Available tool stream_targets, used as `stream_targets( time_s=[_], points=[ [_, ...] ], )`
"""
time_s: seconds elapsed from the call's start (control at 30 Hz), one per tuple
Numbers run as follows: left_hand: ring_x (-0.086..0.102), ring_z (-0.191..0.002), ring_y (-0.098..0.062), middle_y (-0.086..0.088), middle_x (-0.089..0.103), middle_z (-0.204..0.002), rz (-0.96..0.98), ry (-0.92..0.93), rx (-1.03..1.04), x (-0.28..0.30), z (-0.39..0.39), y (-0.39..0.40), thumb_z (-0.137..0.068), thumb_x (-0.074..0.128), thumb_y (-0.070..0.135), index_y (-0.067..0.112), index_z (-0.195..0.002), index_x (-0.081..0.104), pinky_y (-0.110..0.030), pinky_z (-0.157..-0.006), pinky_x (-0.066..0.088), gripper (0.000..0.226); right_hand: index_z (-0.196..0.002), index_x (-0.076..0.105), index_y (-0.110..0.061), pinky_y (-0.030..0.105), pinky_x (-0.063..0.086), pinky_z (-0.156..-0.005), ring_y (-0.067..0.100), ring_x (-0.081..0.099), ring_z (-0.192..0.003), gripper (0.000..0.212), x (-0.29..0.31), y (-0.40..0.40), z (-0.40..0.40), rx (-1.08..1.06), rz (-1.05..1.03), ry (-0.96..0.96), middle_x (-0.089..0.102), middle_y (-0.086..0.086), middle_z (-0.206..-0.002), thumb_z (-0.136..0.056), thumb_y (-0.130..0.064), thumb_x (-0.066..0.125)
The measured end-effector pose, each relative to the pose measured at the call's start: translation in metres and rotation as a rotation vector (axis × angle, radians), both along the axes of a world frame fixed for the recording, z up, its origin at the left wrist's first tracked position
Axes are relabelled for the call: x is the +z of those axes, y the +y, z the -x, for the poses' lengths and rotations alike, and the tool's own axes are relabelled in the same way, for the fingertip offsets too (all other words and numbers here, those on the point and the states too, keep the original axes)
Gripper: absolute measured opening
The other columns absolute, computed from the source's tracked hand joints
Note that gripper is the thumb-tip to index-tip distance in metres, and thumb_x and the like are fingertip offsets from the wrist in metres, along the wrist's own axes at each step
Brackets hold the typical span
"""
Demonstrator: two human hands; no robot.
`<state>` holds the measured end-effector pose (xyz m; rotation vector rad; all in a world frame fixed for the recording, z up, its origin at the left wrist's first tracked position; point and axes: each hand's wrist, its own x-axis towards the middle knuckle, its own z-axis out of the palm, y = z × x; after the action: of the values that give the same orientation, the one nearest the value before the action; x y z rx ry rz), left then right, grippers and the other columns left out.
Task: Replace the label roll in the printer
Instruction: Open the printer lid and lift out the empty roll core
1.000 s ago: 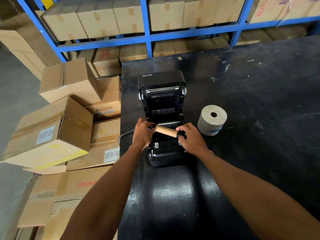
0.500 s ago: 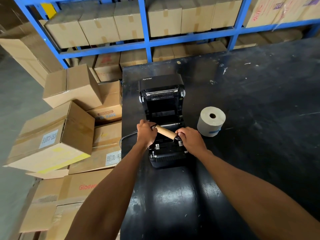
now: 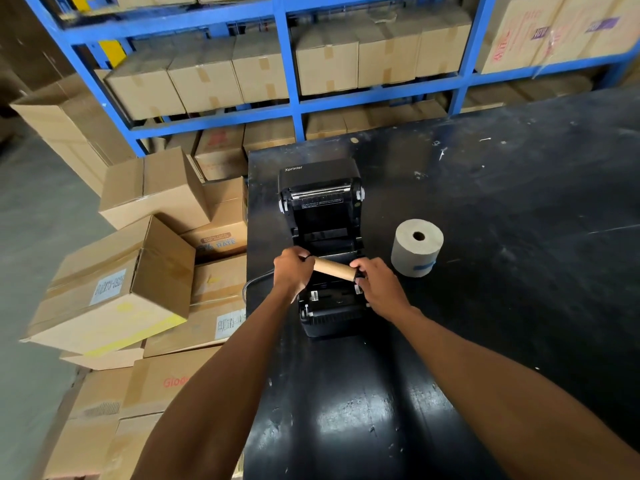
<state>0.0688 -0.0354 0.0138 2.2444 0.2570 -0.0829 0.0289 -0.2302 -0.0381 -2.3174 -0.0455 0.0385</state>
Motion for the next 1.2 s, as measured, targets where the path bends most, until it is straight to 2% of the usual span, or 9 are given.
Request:
stream_targets(
  time_s=[0.13,0.27,0.37,0.43,0.6,0.77,1.0,1.1,1.2],
  points=[
    [0.06,-0.079,-0.021,-0.008,0.067,-0.087,0.184,-0.025,0.051,0.014,0.004,-0.004,-0.097,0.052,0.053,0.009,-0.096,0.072,-0.029,-0.074,0.046,0.048,-0.119,0.053,-0.027,0.022,0.05,-0.063,0.019,0.061,-0.092,0.024,0.009,-0.003,0.006,-0.096,-0.215,-0.017,0.055,0.003,-0.113,-0.099,-0.015,0.05],
    [0.063,-0.094,-0.025,-0.008,0.072,-0.101,0.425,0.011,0.054,0.021,0.018,-0.008,-0.102,0.046,0.043,0.012,-0.102,0.073,-0.04,-0.091,0.051,0.041,-0.113,0.059,-0.019,0.036,0.056,-0.089,0.018,0.069,-0.096,0.016,0.017,-0.014,0.014,-0.265,-0.53,-0.04,0.068,0.003,-0.106,-0.098,-0.013,0.056],
    [0.063,-0.087,-0.018,0.001,0.07,-0.099,0.454,0.041,-0.055,0.014,0.034,-0.013,-0.099,0.057,0.027,0.015,-0.108,0.073,-0.027,-0.078,0.052,0.022,-0.104,0.064,-0.026,0.032,0.056,-0.09,0.015,0.071,-0.094,0.014,0.022,-0.033,0.025,-0.323,-0.657,0.022,0.072,0.002,-0.105,-0.097,-0.015,0.06],
    [0.065,-0.079,-0.014,-0.001,0.069,-0.106,0.43,0.062,-0.112,0.008,0.045,-0.021,-0.097,0.064,0.019,0.007,-0.123,0.066,-0.02,-0.072,0.051,0.029,-0.103,0.067,-0.029,0.028,0.055,-0.085,0.012,0.07,-0.092,0.015,0.025,-0.047,0.033,-0.346,-0.675,0.045,0.073,0.001,-0.105,-0.096,-0.017,0.061],
    [0.067,-0.073,-0.014,-0.003,0.07,-0.094,0.493,0.117,-0.155,-0.001,0.069,-0.049,-0.092,0.07,0.004,-0.005,-0.125,0.06,-0.023,-0.069,0.06,0.035,-0.1,0.07,-0.026,0.03,0.054,-0.085,0.013,0.064,-0.092,0.012,0.031,-0.078,0.049,-0.423,-0.73,0.098,0.071,0.0,-0.1,-0.097,-0.018,0.061],
    [0.069,-0.08,-0.021,-0.018,0.067,-0.107,0.635,0.167,-0.15,0.004,0.086,-0.088,-0.089,0.072,-0.001,-0.002,-0.118,0.062,-0.029,-0.071,0.064,0.031,-0.109,0.069,-0.017,0.032,0.056,-0.089,0.016,0.066,-0.099,0.015,0.035,-0.118,0.069,-0.431,-0.779,0.195,0.071,0.005,-0.107,-0.098,-0.018,0.058],
    [0.07,-0.078,-0.02,-0.014,0.069,-0.109,0.621,0.333,-0.071,-0.009,0.115,-0.138,-0.091,0.072,0.007,-0.004,-0.134,0.057,-0.028,-0.064,0.063,0.047,-0.117,0.065,-0.003,0.02,0.055,-0.067,0.015,0.065,-0.083,0.022,0.016,-0.187,0.095,-0.44,-0.77,0.295,0.067,0.01,-0.1,-0.1,-0.012,0.055],
    [0.066,-0.071,-0.019,-0.016,0.068,-0.102,0.539,0.381,0.013,-0.025,0.133,-0.151,-0.087,0.077,0.009,-0.002,-0.12,0.065,-0.026,-0.056,0.062,0.037,-0.118,0.064,0.001,0.018,0.055,-0.062,0.014,0.062,-0.077,0.023,0.0,-0.212,0.107,-0.461,-0.713,0.349,0.065,0.014,-0.1,-0.1,-0.009,0.054],
    [0.067,-0.07,-0.025,-0.017,0.067,-0.092,0.325,0.393,0.069,-0.053,0.154,-0.167,-0.082,0.081,0.011,0.005,-0.086,0.069,-0.041,-0.073,0.065,0.015,-0.119,0.063,0.003,0.023,0.053,-0.071,0.014,0.06,-0.076,0.025,-0.017,-0.231,0.115,-0.451,-0.67,0.395,0.063,0.017,-0.103,-0.1,-0.008,0.052]
  ],
)
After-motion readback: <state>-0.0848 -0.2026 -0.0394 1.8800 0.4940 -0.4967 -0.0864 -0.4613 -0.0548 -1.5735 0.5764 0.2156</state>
